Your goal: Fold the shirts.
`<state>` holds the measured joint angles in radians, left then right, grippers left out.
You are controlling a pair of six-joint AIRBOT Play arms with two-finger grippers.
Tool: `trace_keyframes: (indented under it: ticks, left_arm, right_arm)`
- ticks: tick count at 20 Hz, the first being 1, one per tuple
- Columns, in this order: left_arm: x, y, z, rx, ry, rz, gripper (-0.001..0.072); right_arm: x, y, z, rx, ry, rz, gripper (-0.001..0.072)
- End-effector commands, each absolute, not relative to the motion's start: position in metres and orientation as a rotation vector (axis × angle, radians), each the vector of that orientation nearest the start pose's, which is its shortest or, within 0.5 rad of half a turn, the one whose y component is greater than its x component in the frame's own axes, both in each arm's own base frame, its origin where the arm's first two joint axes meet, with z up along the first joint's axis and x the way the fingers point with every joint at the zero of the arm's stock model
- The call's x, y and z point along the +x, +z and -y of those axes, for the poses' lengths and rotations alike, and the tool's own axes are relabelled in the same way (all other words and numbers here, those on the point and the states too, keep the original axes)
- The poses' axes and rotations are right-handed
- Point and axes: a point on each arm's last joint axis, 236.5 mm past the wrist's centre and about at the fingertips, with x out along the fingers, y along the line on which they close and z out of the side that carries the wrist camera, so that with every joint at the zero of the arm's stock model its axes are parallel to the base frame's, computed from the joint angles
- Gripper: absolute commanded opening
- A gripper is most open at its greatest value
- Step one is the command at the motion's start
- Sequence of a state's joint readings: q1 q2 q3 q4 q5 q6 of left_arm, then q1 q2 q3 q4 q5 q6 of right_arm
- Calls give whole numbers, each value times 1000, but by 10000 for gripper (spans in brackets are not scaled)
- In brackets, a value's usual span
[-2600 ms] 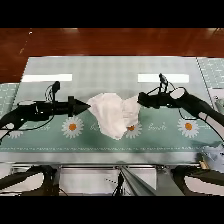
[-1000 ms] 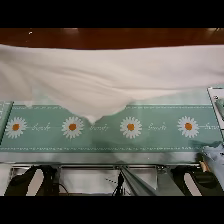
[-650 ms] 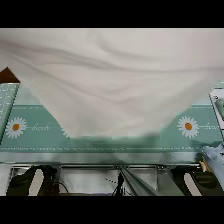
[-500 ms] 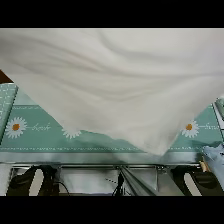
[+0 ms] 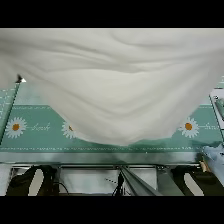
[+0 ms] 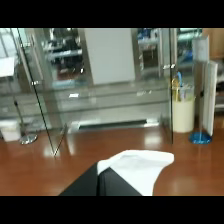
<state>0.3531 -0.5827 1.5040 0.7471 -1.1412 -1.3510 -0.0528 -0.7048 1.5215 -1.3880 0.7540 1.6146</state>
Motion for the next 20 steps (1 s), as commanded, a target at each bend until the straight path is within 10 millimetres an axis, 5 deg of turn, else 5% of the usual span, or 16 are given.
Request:
trace_keyframes:
  ticks: [1, 6, 10, 13, 17, 18, 20]
  left_arm:
    - [283, 371, 69, -323, -380, -315, 23]
    - [340, 245, 57, -478, -379, -632, 23]
    - [355, 142, 79, -490, -464, -881, 23]
    - [350, 77, 96, -549, -490, -1059, 23]
    - [347, 38, 115, -549, -519, -1152, 23]
    - [347, 37, 119, -544, -525, -1155, 24]
    - [346, 36, 124, -534, -537, -1158, 24]
  right_arm:
    - [412, 420, -22, 243, 130, -22, 24]
    - [536, 307, -34, 568, 168, -193, 23]
    - [584, 207, -45, 743, 157, -378, 24]
    - [595, 141, -52, 747, 145, -526, 24]
    - [577, 70, -59, 616, 147, -758, 26]
    - [572, 64, -59, 594, 149, -788, 91]
    - [568, 80, -54, 631, 156, -771, 387]
